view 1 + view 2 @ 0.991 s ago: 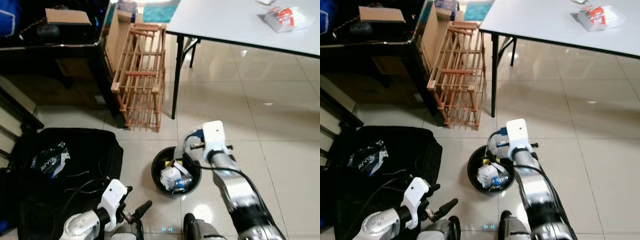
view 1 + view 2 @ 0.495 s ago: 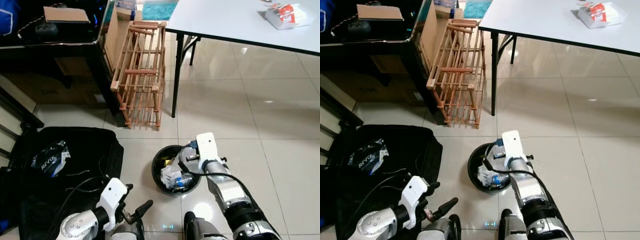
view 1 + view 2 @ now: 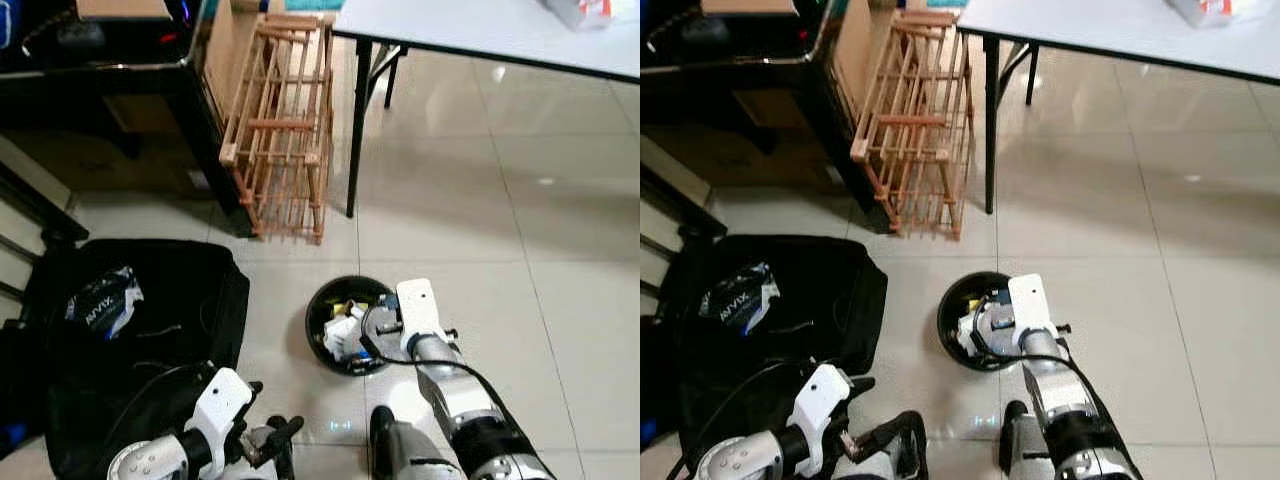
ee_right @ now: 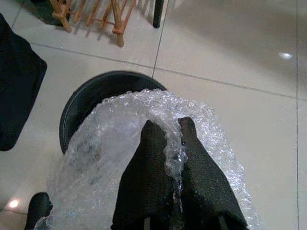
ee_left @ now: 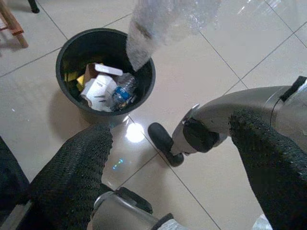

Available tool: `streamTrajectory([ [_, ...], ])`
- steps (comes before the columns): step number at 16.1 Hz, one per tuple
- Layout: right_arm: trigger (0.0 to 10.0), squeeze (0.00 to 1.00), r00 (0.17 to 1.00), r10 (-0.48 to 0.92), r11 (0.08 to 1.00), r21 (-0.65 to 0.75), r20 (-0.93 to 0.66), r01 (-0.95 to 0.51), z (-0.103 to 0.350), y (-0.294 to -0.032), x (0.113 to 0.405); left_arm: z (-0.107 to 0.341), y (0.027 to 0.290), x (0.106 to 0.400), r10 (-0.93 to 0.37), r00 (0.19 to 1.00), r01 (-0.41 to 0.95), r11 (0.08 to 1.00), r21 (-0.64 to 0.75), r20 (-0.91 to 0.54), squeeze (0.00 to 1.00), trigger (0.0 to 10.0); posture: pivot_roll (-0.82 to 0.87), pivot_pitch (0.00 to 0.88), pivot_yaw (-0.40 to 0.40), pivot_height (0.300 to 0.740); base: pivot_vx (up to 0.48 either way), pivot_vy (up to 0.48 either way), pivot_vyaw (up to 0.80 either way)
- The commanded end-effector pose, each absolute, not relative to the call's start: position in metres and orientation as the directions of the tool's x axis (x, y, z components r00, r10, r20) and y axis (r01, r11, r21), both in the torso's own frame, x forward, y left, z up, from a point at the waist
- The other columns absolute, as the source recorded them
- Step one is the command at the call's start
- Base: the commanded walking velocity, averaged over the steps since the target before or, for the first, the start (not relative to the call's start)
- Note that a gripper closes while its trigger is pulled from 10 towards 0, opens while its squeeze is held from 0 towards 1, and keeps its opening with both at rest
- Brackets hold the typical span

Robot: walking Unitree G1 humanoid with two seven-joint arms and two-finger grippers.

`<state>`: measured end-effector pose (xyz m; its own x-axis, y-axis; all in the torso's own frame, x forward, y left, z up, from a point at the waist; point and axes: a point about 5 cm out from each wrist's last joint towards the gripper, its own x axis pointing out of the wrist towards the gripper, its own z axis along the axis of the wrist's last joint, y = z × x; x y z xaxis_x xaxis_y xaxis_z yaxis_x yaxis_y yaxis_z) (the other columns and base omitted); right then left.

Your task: Picking trash to rubbish bin

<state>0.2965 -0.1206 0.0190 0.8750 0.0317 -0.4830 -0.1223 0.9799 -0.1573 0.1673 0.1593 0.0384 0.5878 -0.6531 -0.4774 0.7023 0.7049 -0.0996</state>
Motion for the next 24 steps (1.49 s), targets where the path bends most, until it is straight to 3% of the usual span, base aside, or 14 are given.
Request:
streamTrajectory([
  [1, 10.0, 0.0, 0.87, 0.031, 0.982, -0.148, -0.491, -0.118, 0.014, -0.119, 0.291, 0.036, 0.161, 0.16, -0.648, 0.57, 0.701, 0.705, -0.113, -0.505, 0.0, 10.0, 0.1, 0.352, 0.067, 0.74, 0.0, 0.0, 0.0],
  [21, 10.0, 0.0, 0.899, -0.046, 0.98, -0.192, -0.436, -0.043, 0.023, -0.138, 0.3, 0.024, 0.166, 0.156, -0.63, 0.56, 0.698, 0.709, -0.103, -0.537, 0.0, 10.0, 0.1, 0.348, 0.068, 0.74, 0.0, 0.0, 0.0],
  [22, 10.0, 0.45, 0.904, -0.045, 0.98, -0.193, -0.425, -0.042, 0.024, -0.138, 0.302, 0.024, 0.166, 0.156, -0.63, 0.563, 0.697, 0.71, -0.102, -0.536, 0.0, 10.0, 0.1, 0.347, 0.068, 0.74, 0.0, 0.0, 0.0],
  [23, 10.0, 0.18, 0.908, -0.037, 0.979, -0.196, -0.417, -0.05, 0.025, -0.138, 0.304, 0.024, 0.166, 0.156, -0.63, 0.563, 0.697, 0.71, -0.102, -0.536, 0.0, 10.0, 0.1, 0.347, 0.069, 0.74, 0.0, 0.0, 0.0],
  [24, 10.0, 0.0, 0.913, -0.03, 0.98, -0.193, -0.407, -0.054, 0.027, -0.137, 0.305, 0.024, 0.166, 0.156, -0.629, 0.563, 0.697, 0.71, -0.102, -0.536, 0.0, 10.0, 0.1, 0.347, 0.069, 0.74, 0.0, 0.0, 0.0],
])
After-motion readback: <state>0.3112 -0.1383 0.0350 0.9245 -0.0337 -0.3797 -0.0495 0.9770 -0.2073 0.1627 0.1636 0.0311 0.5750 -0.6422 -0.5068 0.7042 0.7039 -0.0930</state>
